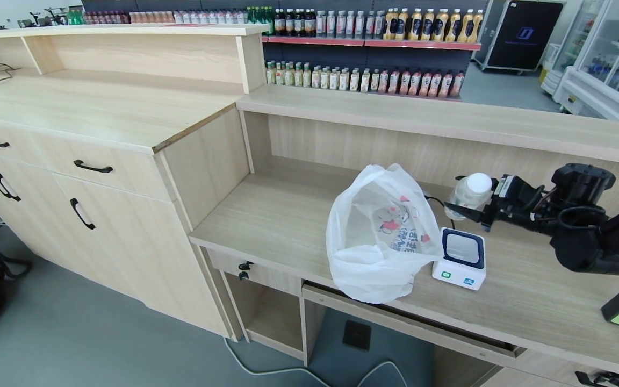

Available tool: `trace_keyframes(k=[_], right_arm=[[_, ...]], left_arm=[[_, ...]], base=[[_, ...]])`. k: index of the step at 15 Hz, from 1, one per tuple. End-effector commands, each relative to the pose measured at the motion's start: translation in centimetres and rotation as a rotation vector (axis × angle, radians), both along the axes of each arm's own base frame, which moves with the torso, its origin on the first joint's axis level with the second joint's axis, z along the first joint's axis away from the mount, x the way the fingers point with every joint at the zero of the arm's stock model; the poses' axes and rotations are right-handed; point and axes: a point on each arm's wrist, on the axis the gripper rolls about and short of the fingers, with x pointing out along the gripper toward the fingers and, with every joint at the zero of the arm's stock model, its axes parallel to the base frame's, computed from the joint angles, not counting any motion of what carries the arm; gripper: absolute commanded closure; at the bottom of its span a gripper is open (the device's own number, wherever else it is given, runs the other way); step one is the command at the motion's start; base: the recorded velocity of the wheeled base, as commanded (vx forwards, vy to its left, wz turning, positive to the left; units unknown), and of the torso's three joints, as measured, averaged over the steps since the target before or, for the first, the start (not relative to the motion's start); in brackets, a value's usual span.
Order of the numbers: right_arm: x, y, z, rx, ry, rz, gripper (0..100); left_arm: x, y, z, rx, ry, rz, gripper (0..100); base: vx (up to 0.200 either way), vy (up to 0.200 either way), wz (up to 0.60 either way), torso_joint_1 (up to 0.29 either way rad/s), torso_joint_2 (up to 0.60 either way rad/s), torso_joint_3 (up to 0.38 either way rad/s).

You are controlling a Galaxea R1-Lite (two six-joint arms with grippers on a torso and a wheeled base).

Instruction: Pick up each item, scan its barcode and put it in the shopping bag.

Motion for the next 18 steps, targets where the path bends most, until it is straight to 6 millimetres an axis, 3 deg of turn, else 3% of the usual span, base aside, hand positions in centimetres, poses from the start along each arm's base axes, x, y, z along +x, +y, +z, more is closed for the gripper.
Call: trace_keyframes(k=[1,6,18], right_arm=[[0.5,0.8,-0.5,-0.001,-0.003,0.021,100],[0.9,1.8,-1.0,-0.002,0.001,0.039,100],[0.6,0.6,-2.5,-0.011,0.035,0.007,100]], left_arm=[[0.0,0.0,0.0,0.0,0.0,0.001,100],[0.0,0.0,0.0,0.0,0.0,0.001,100],[0.0,0.0,0.0,0.0,0.0,0.001,100]], base=[[0.0,0.0,0.0,0.0,0.0,0.0],[0.0,0.0,0.0,0.0,0.0,0.0],[0.0,0.0,0.0,0.0,0.0,0.0]])
